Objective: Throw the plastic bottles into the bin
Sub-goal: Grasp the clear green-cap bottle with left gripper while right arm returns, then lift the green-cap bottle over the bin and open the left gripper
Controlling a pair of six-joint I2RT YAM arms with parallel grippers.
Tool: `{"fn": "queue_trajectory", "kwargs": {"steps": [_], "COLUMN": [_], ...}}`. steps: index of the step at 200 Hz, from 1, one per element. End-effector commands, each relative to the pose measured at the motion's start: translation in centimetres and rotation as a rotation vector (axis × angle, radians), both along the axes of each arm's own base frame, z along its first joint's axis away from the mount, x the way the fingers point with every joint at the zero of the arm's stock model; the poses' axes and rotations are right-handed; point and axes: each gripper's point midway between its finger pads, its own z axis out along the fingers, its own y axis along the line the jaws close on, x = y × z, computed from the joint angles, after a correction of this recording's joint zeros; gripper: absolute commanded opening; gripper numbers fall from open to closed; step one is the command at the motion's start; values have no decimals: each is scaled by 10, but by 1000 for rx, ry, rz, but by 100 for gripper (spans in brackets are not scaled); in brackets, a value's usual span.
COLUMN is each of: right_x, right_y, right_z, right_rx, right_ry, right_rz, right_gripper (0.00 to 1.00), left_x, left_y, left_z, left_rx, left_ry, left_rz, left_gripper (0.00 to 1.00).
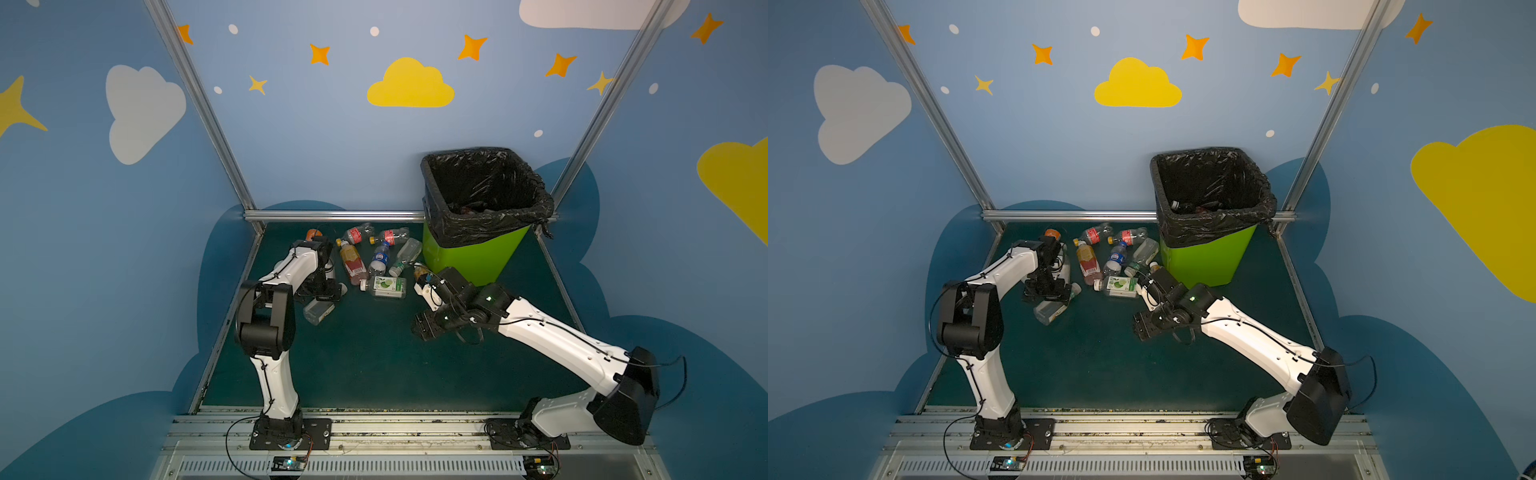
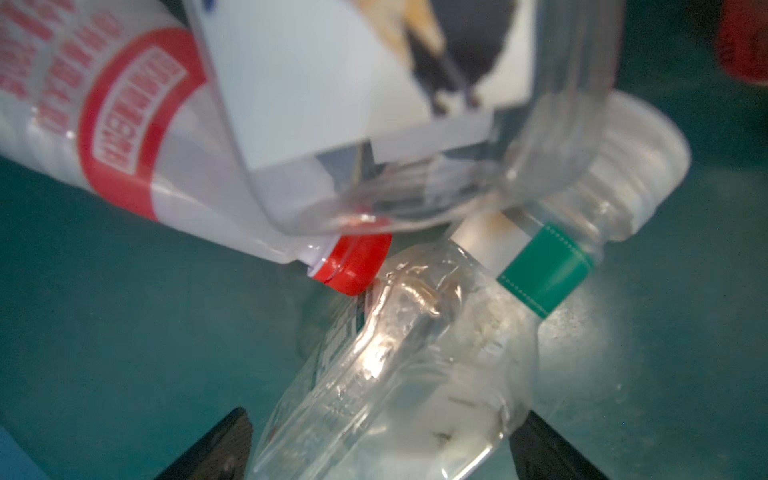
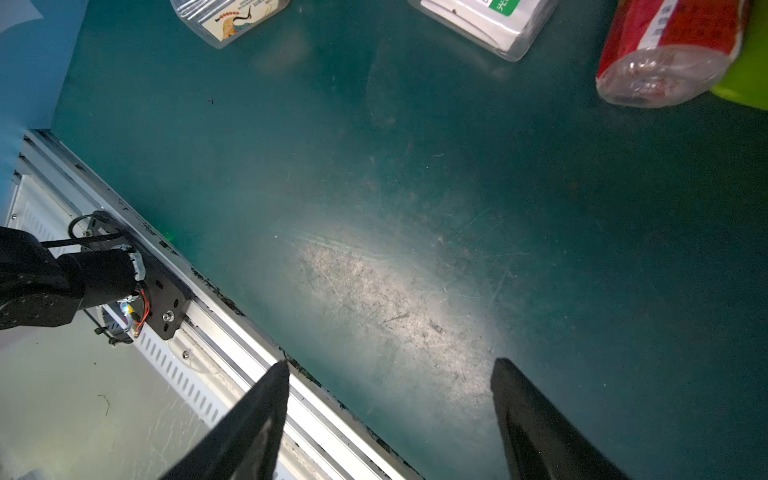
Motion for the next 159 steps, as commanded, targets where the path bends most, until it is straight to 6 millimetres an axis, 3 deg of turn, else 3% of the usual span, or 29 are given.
{"fn": "queue_trajectory", "kwargs": {"steps": [1,25,99,132,159], "right_x": [-4,-5,-3,-2,-2], "right_y": [-12,-16,-29,-37,-43], "right_z": [1,2,6,7,4], "right_rx": [-25,-28,-47,-61,-69], "right_ry": [-6,-11,-41,-56,-59], "right_rz": [-27,-38,-73,-93,-118], "right_gripper": [78,78,77,77,77], "left_x": [-4,-5,-14,-17,-16], "left_y": [0,-2,-10,-15,-19], "left_z": [-7,-13,-17,-1,29], "left_rx": [3,-6,-55,-95,-130], "left_ry": [24,39,53,16,-50], "left_rz": [0,5,9,38,66], "left_gripper": [97,95,66,36,37]}}
